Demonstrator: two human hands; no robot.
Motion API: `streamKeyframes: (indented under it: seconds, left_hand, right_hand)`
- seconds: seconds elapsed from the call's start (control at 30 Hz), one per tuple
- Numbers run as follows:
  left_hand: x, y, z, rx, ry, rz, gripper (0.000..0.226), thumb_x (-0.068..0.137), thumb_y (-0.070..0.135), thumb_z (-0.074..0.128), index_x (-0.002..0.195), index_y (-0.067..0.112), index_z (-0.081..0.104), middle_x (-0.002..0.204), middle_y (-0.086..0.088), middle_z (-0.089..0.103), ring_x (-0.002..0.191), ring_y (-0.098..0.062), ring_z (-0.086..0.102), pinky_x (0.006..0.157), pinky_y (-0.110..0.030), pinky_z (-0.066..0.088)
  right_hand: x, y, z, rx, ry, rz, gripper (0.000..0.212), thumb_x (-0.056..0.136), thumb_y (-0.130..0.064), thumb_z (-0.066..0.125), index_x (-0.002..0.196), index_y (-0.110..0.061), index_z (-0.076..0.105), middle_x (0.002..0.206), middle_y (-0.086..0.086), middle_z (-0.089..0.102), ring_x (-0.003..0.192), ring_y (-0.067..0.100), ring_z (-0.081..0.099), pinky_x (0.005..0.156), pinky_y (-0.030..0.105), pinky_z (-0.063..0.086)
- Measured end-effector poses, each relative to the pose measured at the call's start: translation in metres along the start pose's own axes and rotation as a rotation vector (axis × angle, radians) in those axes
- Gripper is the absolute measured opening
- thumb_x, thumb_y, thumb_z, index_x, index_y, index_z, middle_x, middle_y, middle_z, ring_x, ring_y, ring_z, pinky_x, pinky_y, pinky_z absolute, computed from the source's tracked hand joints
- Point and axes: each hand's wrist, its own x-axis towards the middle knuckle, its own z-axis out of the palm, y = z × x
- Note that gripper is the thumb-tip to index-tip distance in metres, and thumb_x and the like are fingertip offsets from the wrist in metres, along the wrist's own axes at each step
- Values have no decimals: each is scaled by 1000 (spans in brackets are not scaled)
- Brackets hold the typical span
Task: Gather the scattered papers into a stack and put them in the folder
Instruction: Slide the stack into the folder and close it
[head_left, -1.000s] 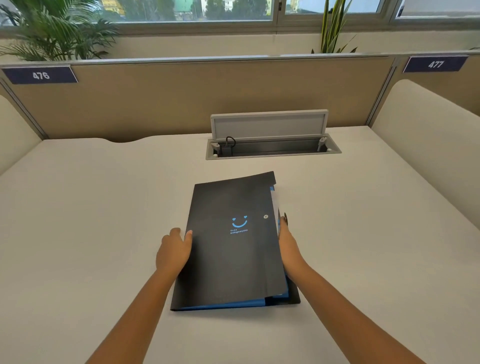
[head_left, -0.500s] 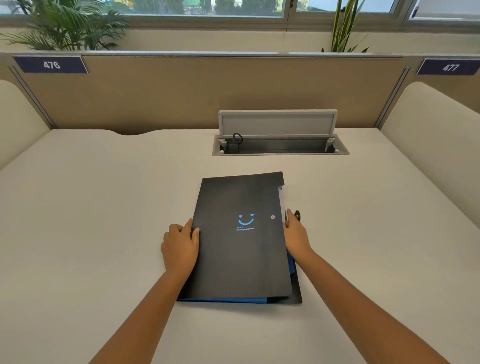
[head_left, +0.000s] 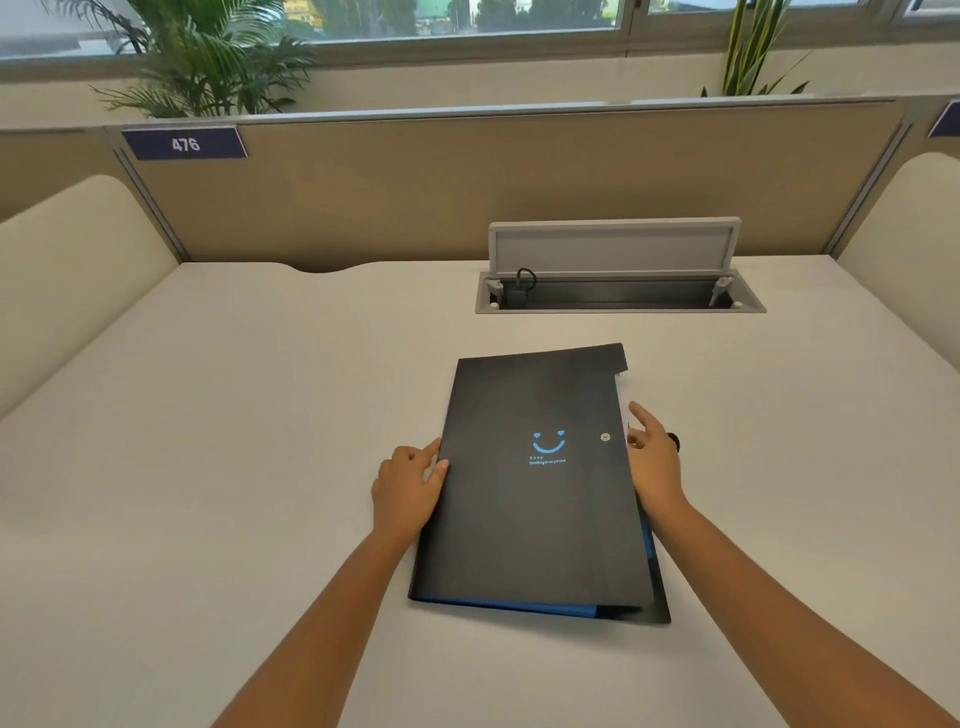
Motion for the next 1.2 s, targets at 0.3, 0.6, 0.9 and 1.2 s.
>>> streamKeyframes:
  seconds: [0.3, 0.6, 0.9, 1.2]
  left_hand:
    - [4, -1, 4, -13, 36, -3, 40, 96, 30, 37, 134, 22, 45, 121, -14, 56, 108, -28, 53, 92, -39, 45]
    - [4, -1, 4, 5, 22, -26, 42, 95, 34, 37, 135, 23, 44, 121, -14, 56, 110, -30, 51, 93, -42, 44]
    - [-10, 35, -3, -97, 140, -128, 48, 91, 35, 47, 135, 16, 42, 131, -14, 47, 118, -32, 43, 95, -42, 39]
    - [-54, 161, 21, 41, -208, 137, 84, 83, 59, 44, 146, 21, 4, 157, -3, -1, 143, -32, -9, 113, -58, 5]
  right_hand:
    - [-3, 4, -4, -235, 4, -8, 19, 86, -21, 59, 97, -6, 63, 80, 6, 62, 71, 18, 56, 64, 30, 46]
    - [5, -7, 0, -163, -206, 151, 19, 90, -15, 52, 101, -1, 61, 83, 13, 62, 79, 27, 59, 71, 33, 50]
    - [8, -8, -7, -235, -209, 114, 15, 88, -21, 59, 99, -12, 55, 93, 8, 60, 86, 27, 57, 76, 34, 47]
    - [-6, -16, 17, -88, -110, -9, 48, 97, -14, 38, 142, -8, 24, 146, 17, 34, 134, 34, 33, 107, 43, 29]
